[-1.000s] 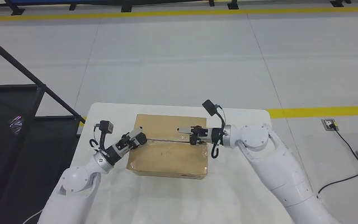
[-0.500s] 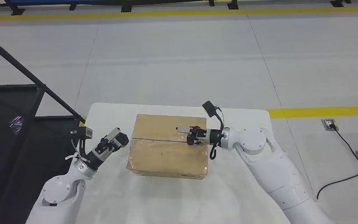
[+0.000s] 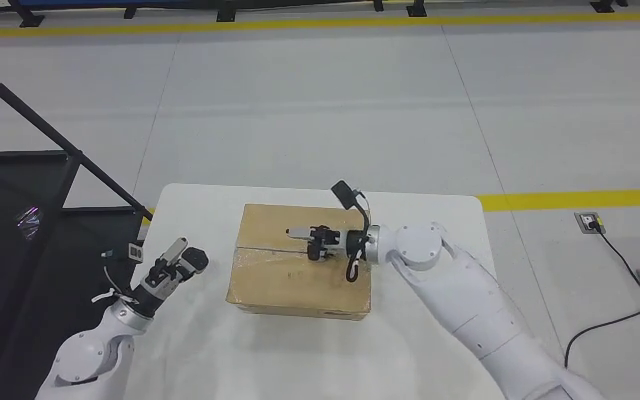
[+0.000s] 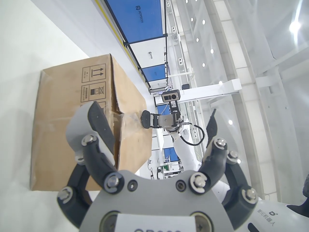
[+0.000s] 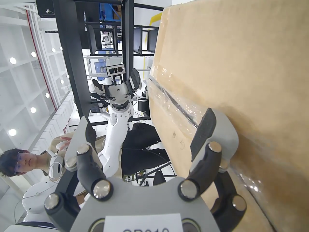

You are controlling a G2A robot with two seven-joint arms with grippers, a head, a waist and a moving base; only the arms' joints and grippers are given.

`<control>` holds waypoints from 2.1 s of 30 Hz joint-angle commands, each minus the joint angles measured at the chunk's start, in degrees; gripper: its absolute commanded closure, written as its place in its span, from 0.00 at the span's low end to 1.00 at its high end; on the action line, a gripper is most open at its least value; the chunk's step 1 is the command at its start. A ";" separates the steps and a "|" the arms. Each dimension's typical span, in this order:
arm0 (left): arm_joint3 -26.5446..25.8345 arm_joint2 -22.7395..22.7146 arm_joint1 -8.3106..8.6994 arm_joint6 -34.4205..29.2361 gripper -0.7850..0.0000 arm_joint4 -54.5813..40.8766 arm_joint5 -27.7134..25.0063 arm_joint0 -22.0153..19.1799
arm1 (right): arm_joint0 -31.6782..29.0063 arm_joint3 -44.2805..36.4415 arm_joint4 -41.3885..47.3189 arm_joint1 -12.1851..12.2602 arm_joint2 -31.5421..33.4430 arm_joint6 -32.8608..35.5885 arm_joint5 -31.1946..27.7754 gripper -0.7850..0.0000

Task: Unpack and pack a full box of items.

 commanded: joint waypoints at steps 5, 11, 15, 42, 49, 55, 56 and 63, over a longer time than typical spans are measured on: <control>0.58 -0.39 0.10 -0.55 0.00 -0.84 -0.20 0.13 | 2.27 2.79 0.69 -2.60 -3.71 -1.30 -2.00 0.00; 1.18 -0.44 0.16 -0.99 0.00 -1.45 -0.39 0.15 | 4.19 5.72 1.45 -5.41 -7.00 -2.53 -3.99 0.00; 1.63 -0.48 0.19 -1.14 0.00 -1.79 -0.49 0.03 | 5.50 7.77 1.75 -7.44 -9.14 -3.13 -5.12 0.00; 1.70 0.08 0.33 -1.80 0.00 -2.38 -0.42 -0.09 | 10.12 22.87 5.62 -12.88 -8.01 7.08 -12.45 0.00; 0.95 1.10 0.28 -1.63 0.00 -1.49 -0.01 -0.39 | 6.48 18.53 1.67 -9.07 -2.66 4.56 -12.40 0.00; 0.71 1.64 0.27 -1.36 0.00 -0.89 0.28 -0.64 | 1.28 9.86 -2.69 -5.21 2.86 5.07 -9.21 0.00; 0.69 1.71 0.27 -1.31 0.00 -0.86 0.35 -0.70 | 0.27 8.01 -3.84 -4.56 3.82 4.89 -8.11 0.00; 0.42 2.21 0.26 -1.16 0.00 -0.49 0.58 -1.01 | -7.73 -5.09 -10.42 -0.54 11.47 2.56 -0.73 0.00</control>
